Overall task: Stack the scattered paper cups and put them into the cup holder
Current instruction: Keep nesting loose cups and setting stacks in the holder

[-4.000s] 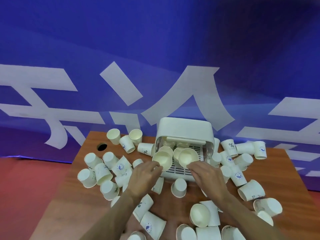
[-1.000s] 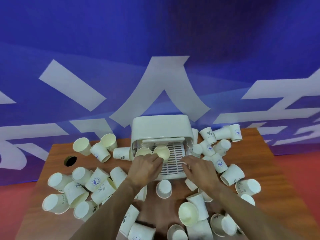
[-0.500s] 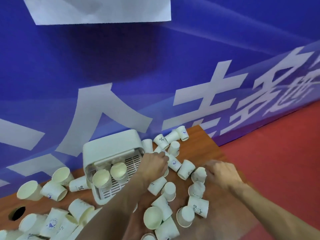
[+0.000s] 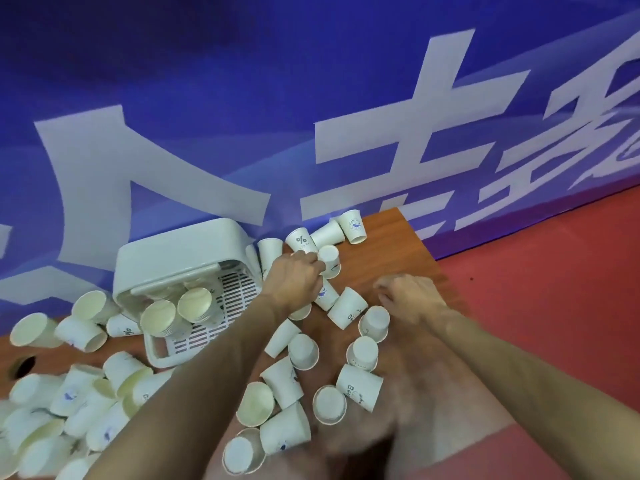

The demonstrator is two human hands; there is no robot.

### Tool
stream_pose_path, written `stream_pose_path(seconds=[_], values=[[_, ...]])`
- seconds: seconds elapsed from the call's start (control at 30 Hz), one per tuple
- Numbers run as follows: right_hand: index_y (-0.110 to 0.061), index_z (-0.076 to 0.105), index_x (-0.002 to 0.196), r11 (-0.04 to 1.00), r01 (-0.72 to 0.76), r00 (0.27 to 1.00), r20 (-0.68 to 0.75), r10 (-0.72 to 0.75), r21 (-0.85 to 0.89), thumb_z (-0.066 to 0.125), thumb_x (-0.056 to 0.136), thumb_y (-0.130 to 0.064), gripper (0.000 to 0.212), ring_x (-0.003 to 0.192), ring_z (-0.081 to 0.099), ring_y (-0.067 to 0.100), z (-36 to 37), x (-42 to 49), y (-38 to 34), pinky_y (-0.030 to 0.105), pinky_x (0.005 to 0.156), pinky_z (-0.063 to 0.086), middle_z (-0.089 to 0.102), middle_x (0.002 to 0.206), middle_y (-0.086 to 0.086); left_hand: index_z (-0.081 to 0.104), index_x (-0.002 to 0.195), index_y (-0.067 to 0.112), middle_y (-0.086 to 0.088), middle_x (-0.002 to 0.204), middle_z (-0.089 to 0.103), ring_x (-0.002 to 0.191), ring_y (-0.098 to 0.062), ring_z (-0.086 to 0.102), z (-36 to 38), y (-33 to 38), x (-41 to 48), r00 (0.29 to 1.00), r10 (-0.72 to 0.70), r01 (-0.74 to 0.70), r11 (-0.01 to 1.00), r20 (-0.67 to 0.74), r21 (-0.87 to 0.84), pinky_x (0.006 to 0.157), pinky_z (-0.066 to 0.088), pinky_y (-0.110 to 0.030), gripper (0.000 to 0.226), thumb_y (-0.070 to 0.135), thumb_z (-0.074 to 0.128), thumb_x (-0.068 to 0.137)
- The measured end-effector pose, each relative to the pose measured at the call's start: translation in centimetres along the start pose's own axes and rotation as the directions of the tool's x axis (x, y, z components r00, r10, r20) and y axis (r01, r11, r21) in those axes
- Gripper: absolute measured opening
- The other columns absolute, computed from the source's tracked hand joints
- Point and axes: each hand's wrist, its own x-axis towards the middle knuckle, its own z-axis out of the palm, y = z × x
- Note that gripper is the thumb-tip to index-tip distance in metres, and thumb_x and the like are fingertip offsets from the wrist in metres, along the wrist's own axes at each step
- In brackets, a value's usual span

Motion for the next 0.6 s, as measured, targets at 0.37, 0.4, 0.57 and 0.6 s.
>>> stream_pose_path(seconds=[0.37, 0.4, 0.57, 0.6], values=[[-0.037, 0.064, 0.112, 0.999, 0.049, 0.997, 0.051, -0.050, 0.012, 0.049, 0.094, -0.031, 0.024, 0.099, 0.065, 0.016, 2.8, 5.5, 0.3, 0.033, 0.084, 0.052, 0.071, 0.107, -0.011, 0.067, 0.113, 0.022, 0.001, 0.103, 0.067, 0.088, -0.017, 0.063, 5.4, 0.4, 1.6, 0.970, -0.141, 0.130, 0.989, 0.198, 0.068, 0.061, 0.043, -0.027, 0.025, 0.033, 0.055, 0.094], [-0.037, 0.063, 0.113, 0.999, 0.053, 0.997, 0.063, -0.053, 0.010, 0.049, 0.094, -0.031, 0.024, 0.099, 0.065, 0.016, 3.1, 5.9, 0.3, 0.033, 0.084, 0.052, 0.071, 0.107, -0.011, 0.066, 0.114, 0.023, 0.000, 0.104, 0.067, 0.089, -0.017, 0.063, 5.9, 0.5, 2.0, 0.965, -0.154, 0.142, 0.987, 0.211, 0.072, 0.062, 0.044, -0.027, 0.025, 0.034, 0.056, 0.094], [-0.037, 0.062, 0.114, 0.999, 0.042, 0.992, 0.118, -0.041, -0.007, 0.050, 0.092, -0.034, 0.025, 0.097, 0.066, 0.018, 4.0, 7.6, 0.4, 0.033, 0.082, 0.051, 0.071, 0.106, -0.008, 0.061, 0.115, 0.024, 0.001, 0.107, 0.065, 0.087, -0.016, 0.061, 8.1, 1.1, 4.0, 0.923, -0.284, 0.267, 0.958, 0.258, 0.100, 0.072, 0.050, -0.029, 0.026, 0.036, 0.061, 0.092], [-0.037, 0.062, 0.115, 0.999, 0.036, 0.991, 0.129, -0.035, -0.005, 0.051, 0.092, -0.035, 0.026, 0.097, 0.066, 0.019, 4.1, 7.8, 0.4, 0.032, 0.082, 0.050, 0.071, 0.106, -0.008, 0.060, 0.116, 0.024, 0.001, 0.105, 0.065, 0.085, -0.015, 0.060, 8.5, 1.1, 4.3, 0.914, -0.306, 0.288, 0.952, 0.268, 0.103, 0.072, 0.049, -0.028, 0.027, 0.037, 0.061, 0.092]])
